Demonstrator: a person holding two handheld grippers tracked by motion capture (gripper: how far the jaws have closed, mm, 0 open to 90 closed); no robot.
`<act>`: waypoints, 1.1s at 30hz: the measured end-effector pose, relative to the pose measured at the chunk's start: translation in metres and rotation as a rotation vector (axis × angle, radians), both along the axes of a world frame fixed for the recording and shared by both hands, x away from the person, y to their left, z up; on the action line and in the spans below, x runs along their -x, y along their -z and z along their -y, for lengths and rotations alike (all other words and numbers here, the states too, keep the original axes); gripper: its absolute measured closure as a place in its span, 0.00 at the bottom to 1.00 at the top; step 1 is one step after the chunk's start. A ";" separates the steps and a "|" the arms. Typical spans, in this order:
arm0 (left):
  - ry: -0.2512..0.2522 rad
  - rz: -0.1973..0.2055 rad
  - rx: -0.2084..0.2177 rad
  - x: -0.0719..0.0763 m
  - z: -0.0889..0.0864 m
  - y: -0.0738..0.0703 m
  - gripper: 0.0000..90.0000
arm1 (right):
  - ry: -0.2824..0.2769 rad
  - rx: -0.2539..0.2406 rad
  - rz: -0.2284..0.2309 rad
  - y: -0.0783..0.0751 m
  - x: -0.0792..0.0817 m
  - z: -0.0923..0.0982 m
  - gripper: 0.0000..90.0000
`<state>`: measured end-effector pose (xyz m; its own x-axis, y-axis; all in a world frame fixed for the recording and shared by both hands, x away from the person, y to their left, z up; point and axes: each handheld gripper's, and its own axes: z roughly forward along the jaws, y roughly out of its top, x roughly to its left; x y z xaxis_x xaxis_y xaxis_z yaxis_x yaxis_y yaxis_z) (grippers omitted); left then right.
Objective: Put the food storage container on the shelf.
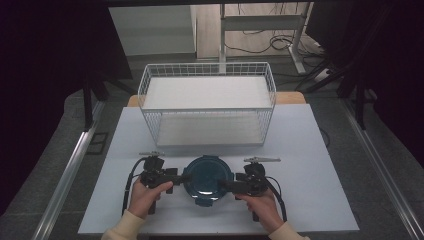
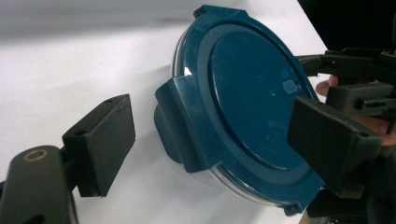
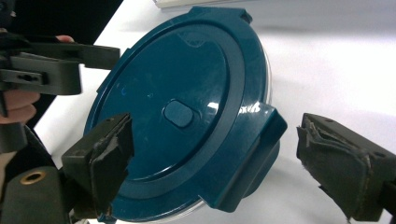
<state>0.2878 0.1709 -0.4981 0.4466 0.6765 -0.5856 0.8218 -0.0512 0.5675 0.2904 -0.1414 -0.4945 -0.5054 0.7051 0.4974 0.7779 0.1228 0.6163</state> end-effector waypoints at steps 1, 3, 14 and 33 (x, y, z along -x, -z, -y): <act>0.000 0.000 0.000 0.000 0.000 0.000 0.17 | 0.008 -0.006 -0.010 0.001 0.000 0.000 0.12; 0.012 -0.021 0.019 -0.003 0.004 0.004 0.17 | 0.013 -0.019 -0.023 0.004 0.000 -0.001 0.12; 0.043 -0.071 0.014 -0.007 0.017 0.015 0.18 | 0.030 -0.085 -0.107 0.015 -0.003 -0.007 0.13; -0.042 -0.143 0.127 -0.001 0.012 0.018 0.33 | 0.103 -0.170 -0.148 0.019 -0.001 0.001 0.33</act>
